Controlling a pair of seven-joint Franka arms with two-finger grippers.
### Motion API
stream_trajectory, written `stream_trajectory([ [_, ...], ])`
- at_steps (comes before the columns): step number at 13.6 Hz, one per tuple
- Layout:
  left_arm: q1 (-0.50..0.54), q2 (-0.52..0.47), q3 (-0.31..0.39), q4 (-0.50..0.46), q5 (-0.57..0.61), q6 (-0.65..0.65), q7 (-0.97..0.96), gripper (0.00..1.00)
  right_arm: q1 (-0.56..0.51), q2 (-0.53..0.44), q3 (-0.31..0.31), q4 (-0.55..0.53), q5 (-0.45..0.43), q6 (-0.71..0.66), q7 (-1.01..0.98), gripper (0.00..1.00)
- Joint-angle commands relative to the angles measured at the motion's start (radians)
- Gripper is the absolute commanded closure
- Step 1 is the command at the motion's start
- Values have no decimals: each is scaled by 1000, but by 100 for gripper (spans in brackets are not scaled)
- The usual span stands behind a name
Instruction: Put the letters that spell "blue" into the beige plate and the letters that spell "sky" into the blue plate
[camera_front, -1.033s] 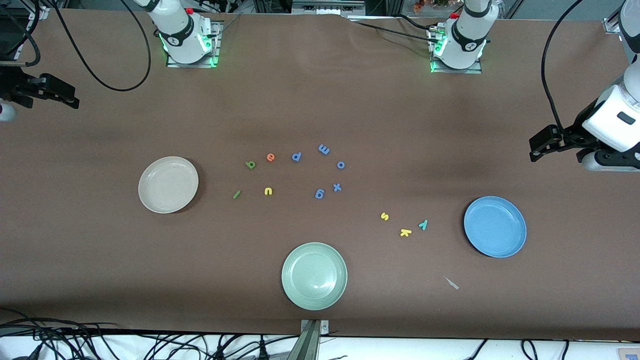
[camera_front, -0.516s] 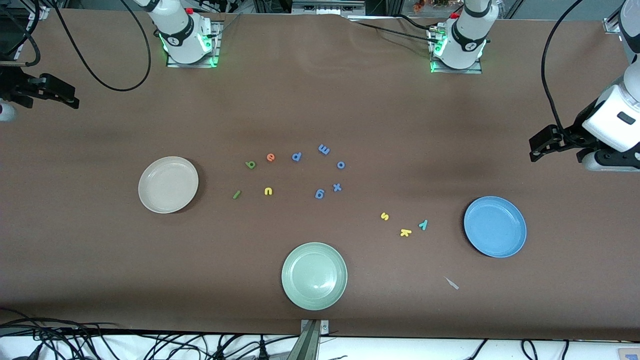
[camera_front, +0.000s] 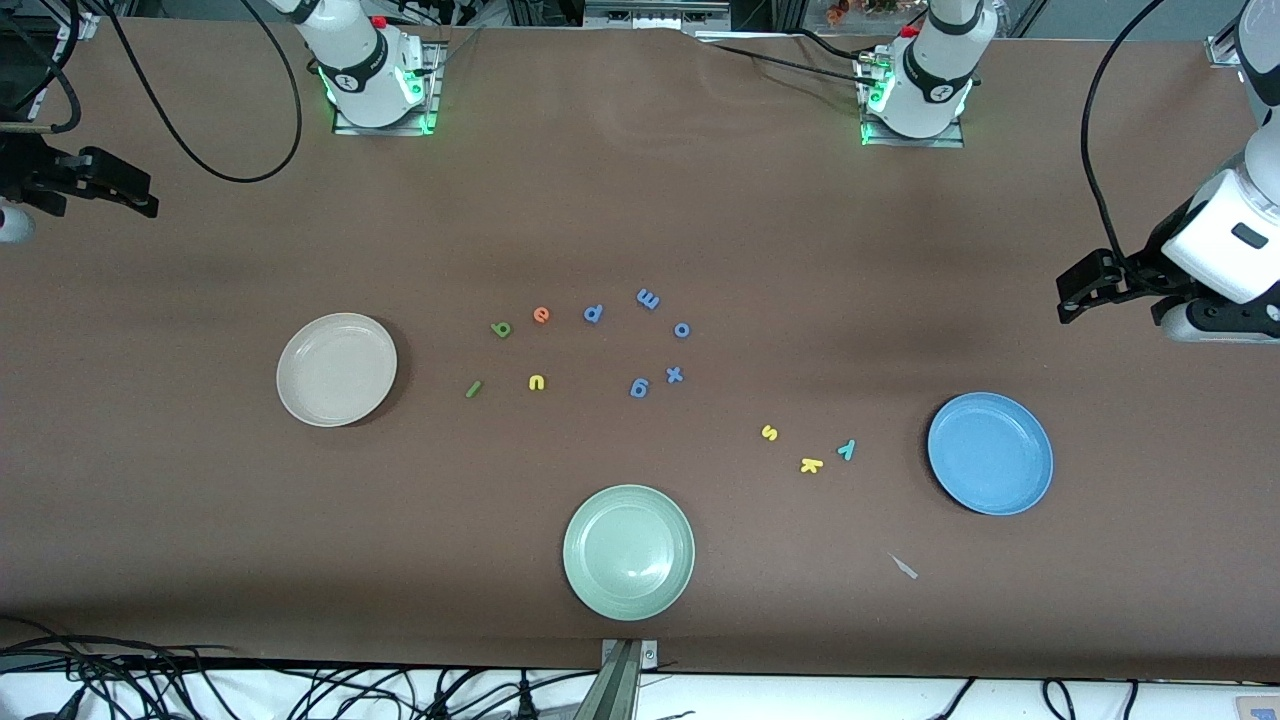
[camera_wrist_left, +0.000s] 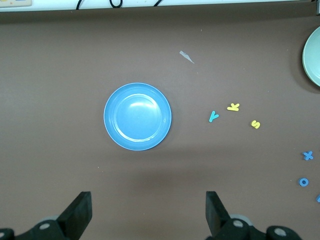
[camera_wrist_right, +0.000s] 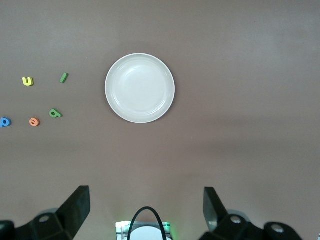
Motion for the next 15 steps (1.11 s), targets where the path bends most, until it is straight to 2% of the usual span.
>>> stream_trajectory([
  [1, 5, 2, 0, 20, -31, -13, 10, 0, 0, 8, -3, 22, 12, -11, -10, 0],
  [8, -5, 0, -6, 25, -31, -13, 11, 0, 0, 11, -3, 19, 11, -8, -8, 0],
  [12, -5, 0, -9, 25, -29, -12, 13, 0, 0, 60, -3, 24, 5, 8, -11, 0],
  [15, -5, -1, -34, 23, -28, -3, 11, 0, -3, 163, -5, 28, 14, 21, -8, 0],
])
